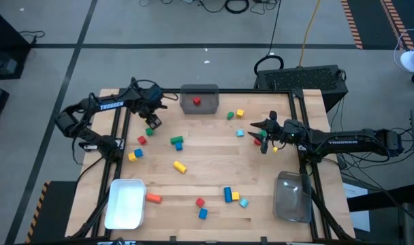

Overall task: Sort blocks by size
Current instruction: Put the yellow square block into the top black bin

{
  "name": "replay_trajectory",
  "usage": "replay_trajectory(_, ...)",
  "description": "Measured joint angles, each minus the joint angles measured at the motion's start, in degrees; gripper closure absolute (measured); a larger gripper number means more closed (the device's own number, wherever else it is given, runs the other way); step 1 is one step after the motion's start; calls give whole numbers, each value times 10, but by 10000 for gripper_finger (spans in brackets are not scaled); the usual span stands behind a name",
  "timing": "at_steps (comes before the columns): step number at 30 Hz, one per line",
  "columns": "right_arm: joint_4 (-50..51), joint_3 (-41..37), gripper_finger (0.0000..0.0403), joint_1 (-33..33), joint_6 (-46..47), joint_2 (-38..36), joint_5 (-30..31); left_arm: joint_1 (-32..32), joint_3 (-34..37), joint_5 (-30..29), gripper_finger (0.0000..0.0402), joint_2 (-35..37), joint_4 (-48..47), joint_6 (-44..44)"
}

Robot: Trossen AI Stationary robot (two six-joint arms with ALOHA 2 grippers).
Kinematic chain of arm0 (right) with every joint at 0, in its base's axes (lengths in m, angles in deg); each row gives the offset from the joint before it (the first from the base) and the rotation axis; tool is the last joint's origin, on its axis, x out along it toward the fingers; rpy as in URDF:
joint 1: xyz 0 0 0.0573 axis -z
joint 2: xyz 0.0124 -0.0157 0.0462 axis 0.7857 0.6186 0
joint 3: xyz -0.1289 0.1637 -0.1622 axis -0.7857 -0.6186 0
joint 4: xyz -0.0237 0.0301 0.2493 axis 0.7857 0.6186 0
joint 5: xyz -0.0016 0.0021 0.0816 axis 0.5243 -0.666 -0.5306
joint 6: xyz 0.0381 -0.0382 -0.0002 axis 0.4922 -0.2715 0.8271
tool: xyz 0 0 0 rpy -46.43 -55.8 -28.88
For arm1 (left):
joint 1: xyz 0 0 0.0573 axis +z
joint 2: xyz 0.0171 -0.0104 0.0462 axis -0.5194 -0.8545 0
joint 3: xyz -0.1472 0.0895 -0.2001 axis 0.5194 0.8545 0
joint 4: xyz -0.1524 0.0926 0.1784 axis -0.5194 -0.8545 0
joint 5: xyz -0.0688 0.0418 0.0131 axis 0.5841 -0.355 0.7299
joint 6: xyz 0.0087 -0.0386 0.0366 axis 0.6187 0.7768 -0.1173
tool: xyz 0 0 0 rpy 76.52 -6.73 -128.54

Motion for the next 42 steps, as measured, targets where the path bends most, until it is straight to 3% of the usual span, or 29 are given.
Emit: replay_trajectory(42, 3, 0, 227, 0, 9, 0, -2, 18, 3, 35, 201, 0, 38, 5)
